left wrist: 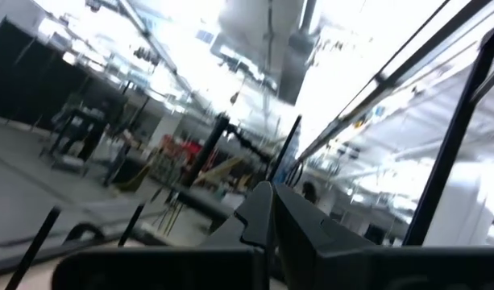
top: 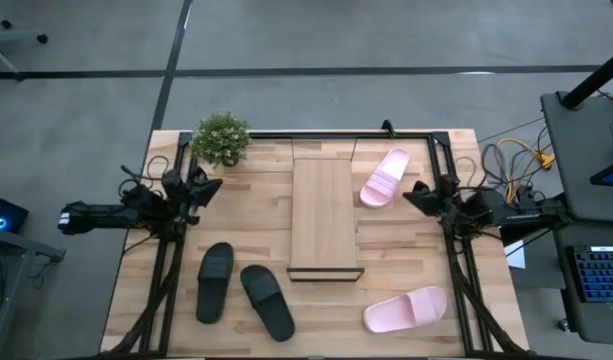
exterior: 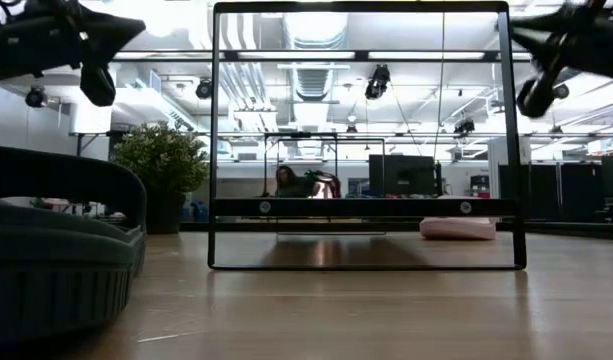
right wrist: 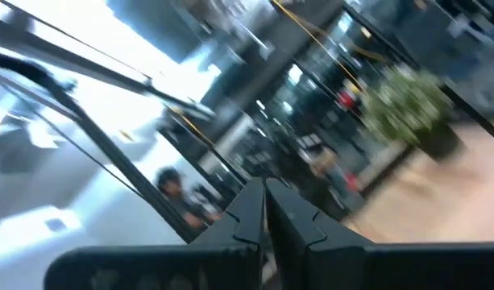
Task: Pick and place slides into the shelf
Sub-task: Put the bottom pink slide on the shelf
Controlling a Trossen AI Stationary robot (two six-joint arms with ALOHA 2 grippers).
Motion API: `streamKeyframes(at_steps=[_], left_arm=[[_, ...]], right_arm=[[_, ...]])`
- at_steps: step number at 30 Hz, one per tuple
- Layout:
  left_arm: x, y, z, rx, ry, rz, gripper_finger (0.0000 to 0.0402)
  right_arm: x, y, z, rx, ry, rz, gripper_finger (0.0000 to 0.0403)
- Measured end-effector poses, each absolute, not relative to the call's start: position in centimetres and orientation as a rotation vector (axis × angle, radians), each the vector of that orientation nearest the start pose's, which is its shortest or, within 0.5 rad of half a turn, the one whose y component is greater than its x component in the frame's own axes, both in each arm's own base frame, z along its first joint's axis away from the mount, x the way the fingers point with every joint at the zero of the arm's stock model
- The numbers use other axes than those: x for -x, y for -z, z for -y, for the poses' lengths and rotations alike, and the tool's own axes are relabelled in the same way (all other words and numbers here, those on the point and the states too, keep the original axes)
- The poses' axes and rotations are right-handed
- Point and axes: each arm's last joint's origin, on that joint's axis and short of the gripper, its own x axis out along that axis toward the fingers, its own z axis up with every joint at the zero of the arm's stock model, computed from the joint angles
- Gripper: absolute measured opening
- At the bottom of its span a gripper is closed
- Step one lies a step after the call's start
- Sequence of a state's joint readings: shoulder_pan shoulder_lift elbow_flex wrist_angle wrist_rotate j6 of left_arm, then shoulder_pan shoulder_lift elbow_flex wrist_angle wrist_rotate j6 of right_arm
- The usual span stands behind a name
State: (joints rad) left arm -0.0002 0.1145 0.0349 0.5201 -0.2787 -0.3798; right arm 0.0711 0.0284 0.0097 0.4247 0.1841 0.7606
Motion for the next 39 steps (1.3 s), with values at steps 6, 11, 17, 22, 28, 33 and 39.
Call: streamKeyframes(at_steps=[6,11,17,22,28,33,39], left_arm=[[-9.4,-22.1,-0.8,0.442,-0.192,0.556,0.0],[-9.8,-23.1,-0.8,0.435,-0.188,0.558,0.0],[-10.7,-24.6,-0.8,0.32,-0.224,0.511,0.0035],[-11.7,-25.5,-0.8,0.312,-0.231,0.479,0.0084],[-12.3,-26.8,-0.8,0.368,-0.217,0.487,0.0106],[-12.4,-27.2,-0.8,0.483,-0.189,0.508,0.0107],[-12.3,-27.2,-1.1,0.507,-0.291,0.528,0.0107]], right_arm=[[-8.7,-21.4,0.1,-0.799,-0.006,0.502,0.0009],[-8.6,-24.4,0.1,-0.743,0.022,0.442,0.0038],[-9.0,-28.2,0.0,-0.603,0.14,0.116,0.0102],[-9.6,-30.9,0.0,-0.562,0.185,-0.033,0.0136],[-10.4,-33.3,-0.1,-0.552,0.207,-0.112,0.0145],[-11.2,-34.1,-0.1,-0.539,0.22,-0.16,0.0138],[-12.3,-34.8,-0.2,-0.617,0.217,-0.146,0.0127]])
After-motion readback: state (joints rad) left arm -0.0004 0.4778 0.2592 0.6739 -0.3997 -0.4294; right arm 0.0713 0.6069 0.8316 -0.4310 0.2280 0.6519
